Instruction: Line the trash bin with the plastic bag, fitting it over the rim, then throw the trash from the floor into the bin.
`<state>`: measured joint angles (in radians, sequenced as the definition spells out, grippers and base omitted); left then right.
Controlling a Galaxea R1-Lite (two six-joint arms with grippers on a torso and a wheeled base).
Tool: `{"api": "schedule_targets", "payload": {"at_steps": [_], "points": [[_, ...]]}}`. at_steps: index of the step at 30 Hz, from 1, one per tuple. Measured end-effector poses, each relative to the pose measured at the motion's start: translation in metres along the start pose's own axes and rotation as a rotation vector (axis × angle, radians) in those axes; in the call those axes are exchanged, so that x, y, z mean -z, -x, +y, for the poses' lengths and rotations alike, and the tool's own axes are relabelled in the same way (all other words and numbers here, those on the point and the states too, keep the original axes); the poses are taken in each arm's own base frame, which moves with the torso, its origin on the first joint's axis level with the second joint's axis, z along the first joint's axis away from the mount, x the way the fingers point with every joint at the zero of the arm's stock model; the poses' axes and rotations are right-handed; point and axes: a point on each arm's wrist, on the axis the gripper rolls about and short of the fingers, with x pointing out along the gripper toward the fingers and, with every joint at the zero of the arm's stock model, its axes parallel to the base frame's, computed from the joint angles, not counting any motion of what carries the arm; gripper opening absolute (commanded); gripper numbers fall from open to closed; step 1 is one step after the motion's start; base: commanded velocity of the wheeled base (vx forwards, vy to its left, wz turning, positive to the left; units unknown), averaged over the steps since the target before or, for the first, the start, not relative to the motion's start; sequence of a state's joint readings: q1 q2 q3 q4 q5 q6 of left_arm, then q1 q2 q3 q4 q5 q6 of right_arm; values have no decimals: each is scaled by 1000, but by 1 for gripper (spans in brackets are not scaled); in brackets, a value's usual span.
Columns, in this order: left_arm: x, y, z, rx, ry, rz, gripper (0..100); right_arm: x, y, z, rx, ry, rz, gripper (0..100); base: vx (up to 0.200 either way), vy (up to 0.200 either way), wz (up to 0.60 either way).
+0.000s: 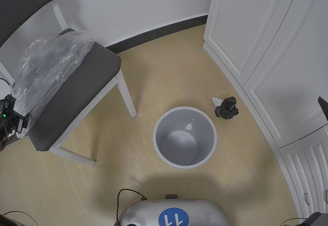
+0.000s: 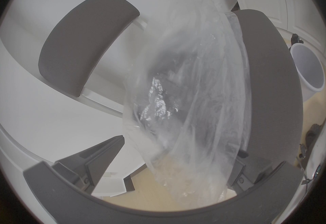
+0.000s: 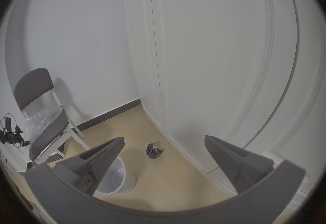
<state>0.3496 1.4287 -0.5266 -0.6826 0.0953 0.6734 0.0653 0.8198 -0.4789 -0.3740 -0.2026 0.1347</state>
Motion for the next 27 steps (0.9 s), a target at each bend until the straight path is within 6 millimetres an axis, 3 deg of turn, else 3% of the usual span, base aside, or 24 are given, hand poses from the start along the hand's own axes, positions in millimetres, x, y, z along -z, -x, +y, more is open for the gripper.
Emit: {"api": "schedule_targets", "payload": {"at_steps": [10, 21, 22, 27], "points": [[-7, -2, 13, -68, -30, -45, 100, 1, 0, 0, 0, 1, 3, 100, 0, 0, 0], [-8, -8, 13, -88, -48, -67, 100, 1, 0, 0, 1, 3, 7, 100, 0, 0, 0], [-8, -8, 13, -85, -49, -66, 0, 1, 0, 0, 0, 3, 8, 100, 0, 0, 0], [-6, -7, 10, -74, -50, -64, 0, 2, 0, 0, 0, 3, 10, 100, 0, 0, 0]]}}
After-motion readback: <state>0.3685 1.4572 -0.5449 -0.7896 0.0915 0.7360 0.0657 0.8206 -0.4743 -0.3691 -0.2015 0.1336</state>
